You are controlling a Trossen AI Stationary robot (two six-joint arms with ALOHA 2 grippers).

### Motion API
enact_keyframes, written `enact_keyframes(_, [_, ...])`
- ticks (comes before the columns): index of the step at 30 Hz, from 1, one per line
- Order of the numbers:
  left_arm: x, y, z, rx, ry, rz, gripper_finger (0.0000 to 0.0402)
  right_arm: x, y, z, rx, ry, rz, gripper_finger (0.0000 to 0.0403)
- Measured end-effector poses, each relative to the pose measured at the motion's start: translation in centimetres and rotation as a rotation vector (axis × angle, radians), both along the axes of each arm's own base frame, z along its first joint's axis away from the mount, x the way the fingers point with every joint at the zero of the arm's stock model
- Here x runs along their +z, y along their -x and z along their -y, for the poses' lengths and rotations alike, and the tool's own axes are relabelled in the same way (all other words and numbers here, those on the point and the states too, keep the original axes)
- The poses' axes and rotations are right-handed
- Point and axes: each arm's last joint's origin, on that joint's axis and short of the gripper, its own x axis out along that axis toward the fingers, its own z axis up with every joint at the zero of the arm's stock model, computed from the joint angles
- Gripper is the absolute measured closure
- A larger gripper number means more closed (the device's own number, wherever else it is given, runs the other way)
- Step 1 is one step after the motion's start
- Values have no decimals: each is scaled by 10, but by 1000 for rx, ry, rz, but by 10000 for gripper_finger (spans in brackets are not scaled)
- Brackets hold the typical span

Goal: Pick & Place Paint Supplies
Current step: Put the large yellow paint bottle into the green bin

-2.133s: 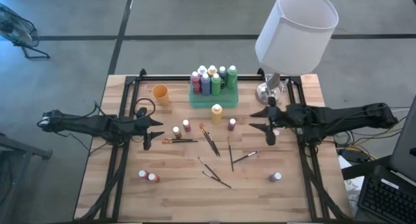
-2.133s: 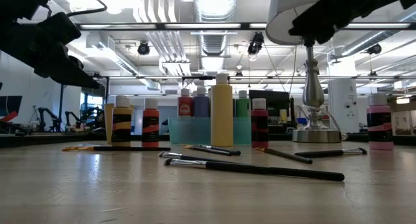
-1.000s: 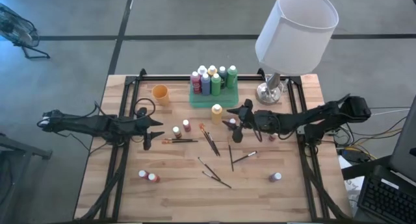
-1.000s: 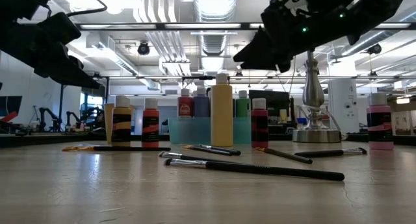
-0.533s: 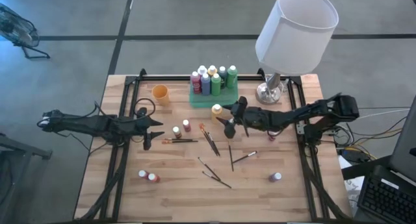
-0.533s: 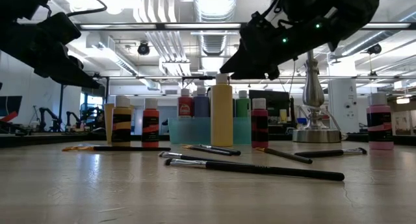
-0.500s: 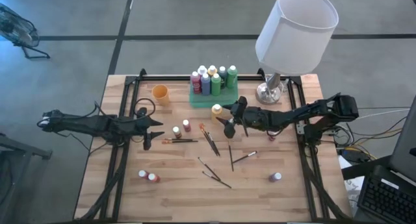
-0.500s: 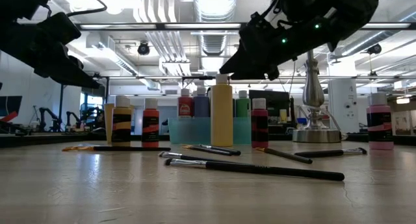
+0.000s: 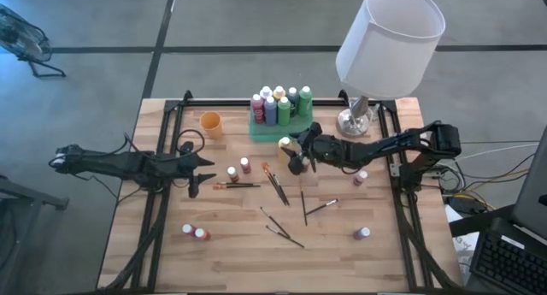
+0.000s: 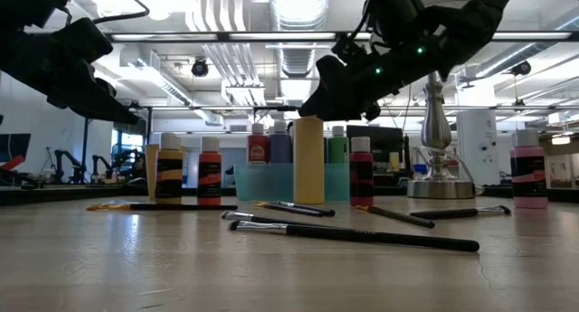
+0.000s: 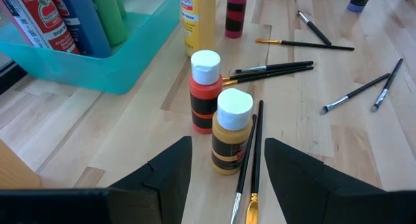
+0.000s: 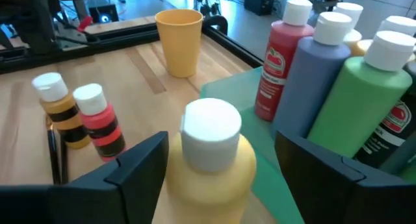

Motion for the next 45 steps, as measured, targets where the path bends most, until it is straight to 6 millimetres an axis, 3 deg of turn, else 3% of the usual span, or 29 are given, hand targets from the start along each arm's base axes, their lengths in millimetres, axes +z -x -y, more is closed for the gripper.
enact_keyframes(13, [0, 0, 0, -1, 0, -6, 202, -1, -5, 6, -16, 3, 12, 179])
enact_keyframes(24, [0, 0, 0, -1, 0, -5, 202, -1, -5, 6, -13, 5, 10, 292])
enact_keyframes(29, [0, 0, 0, -1, 0, -5, 202, 2, -3, 6, -5, -11, 21, 293])
enact_keyframes(38, [-1, 0, 0, -2, 0, -6, 202, 36, 8, 2, 52, 8, 124, 279])
enact_keyframes(45, [0, 0, 0, -1, 0, -6, 202, 69, 22, 0, 62, 117, 190, 292])
